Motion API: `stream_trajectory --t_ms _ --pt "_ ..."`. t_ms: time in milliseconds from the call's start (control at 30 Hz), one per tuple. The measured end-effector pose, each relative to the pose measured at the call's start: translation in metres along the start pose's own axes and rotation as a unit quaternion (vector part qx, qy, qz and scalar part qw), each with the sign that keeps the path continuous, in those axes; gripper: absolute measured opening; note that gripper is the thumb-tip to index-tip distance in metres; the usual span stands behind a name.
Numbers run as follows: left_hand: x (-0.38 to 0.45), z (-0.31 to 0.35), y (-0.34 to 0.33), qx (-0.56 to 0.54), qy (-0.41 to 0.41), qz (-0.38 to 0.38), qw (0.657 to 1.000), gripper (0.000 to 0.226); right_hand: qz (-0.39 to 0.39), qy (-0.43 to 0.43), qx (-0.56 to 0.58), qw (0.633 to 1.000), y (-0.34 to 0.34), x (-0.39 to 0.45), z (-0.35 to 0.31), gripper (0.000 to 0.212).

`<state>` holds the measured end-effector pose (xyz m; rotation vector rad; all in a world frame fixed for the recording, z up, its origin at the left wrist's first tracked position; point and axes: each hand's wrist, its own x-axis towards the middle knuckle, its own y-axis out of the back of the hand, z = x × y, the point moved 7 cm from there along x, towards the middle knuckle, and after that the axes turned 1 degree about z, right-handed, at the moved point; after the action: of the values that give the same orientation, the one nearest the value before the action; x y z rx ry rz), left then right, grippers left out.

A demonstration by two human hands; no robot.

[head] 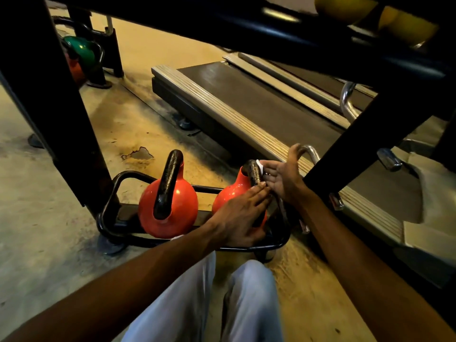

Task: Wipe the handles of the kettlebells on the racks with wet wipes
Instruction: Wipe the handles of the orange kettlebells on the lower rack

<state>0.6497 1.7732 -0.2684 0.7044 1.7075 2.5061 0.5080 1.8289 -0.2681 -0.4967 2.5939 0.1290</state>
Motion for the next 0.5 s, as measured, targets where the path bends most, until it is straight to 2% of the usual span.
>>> stream_trajectory --t_ms 233,400,500 --pt "0.000 -0.007 0.000 0.002 -0.028 -0.006 1.000 0.083 0.017 -0.069 -0.121 0.990 -0.002 0.001 -0.015 0.129" --pt "0.002 -0.010 0.003 -0.001 -0.048 0.002 0.999 0.077 0.034 0.010 -0.161 0.986 -0.015 0.010 -0.019 0.108" --pt "0.002 -0.010 0.002 -0.003 -0.058 0.003 0.998 0.075 0.053 0.062 -0.279 0.957 -0.021 0.020 -0.021 0.115"
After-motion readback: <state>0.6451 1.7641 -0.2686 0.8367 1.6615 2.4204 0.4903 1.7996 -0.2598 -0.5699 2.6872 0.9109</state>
